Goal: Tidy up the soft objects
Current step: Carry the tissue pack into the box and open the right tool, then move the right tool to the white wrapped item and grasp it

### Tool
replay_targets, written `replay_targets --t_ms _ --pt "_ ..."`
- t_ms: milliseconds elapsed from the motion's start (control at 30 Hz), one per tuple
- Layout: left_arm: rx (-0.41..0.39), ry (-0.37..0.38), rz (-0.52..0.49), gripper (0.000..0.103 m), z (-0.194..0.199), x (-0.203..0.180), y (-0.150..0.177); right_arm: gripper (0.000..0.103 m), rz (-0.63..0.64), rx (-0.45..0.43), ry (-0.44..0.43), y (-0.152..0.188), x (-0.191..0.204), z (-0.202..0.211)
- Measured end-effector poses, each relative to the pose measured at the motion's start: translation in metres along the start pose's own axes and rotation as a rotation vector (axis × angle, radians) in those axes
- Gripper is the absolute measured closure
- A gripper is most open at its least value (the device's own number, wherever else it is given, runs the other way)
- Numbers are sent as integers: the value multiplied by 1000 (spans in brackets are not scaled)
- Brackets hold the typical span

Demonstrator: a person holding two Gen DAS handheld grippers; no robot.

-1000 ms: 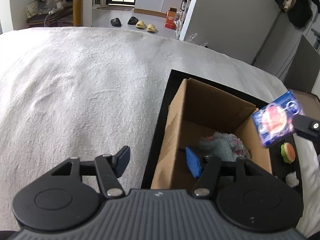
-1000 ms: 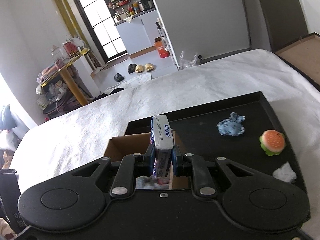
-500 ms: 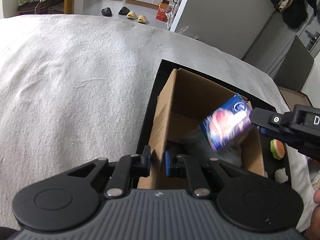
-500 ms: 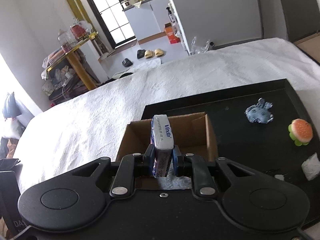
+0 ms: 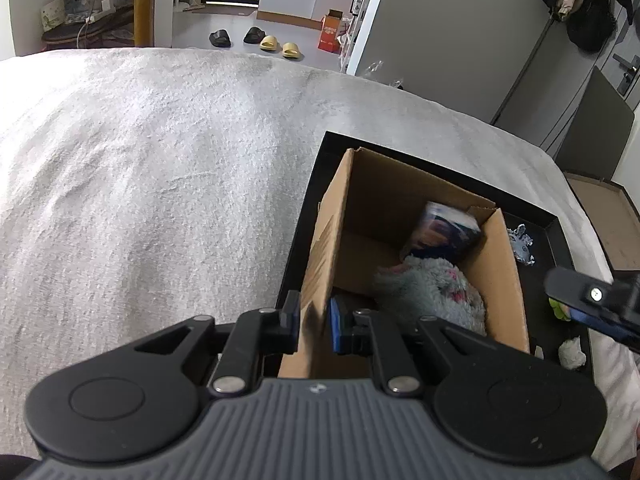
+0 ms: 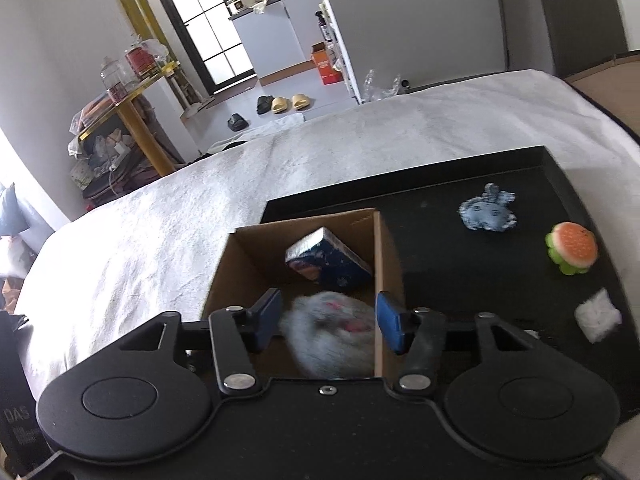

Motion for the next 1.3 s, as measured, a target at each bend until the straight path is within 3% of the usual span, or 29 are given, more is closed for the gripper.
replay_targets --t_ms 567,700,767,833,1300 --pt "-23 -22 -33 85 7 -12 -4 45 -68 -34 63 -1 -68 33" --pt "-23 -41 -44 72 6 -14 -3 34 -89 -42 76 -1 -85 37" --pt "-21 -43 -49 58 6 -17 -2 26 -88 -47 81 0 -92 39" --pt "-22 -57 -70 53 7 -19 -2 26 -78 -48 84 1 -99 40" --pt "-27 -123 -142 46 -2 -29 0 26 -170 -25 149 11 -167 28"
Point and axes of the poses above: each gripper's, at about its wrist camera, not at the fingertips, and z roughly against the way its jaws point, x to its left, y to its underside, the point moved 9 cm from there along -z, roughly the way its jaws point, and after that the axes turned 15 degrees about -x, right-handed, at the moved point
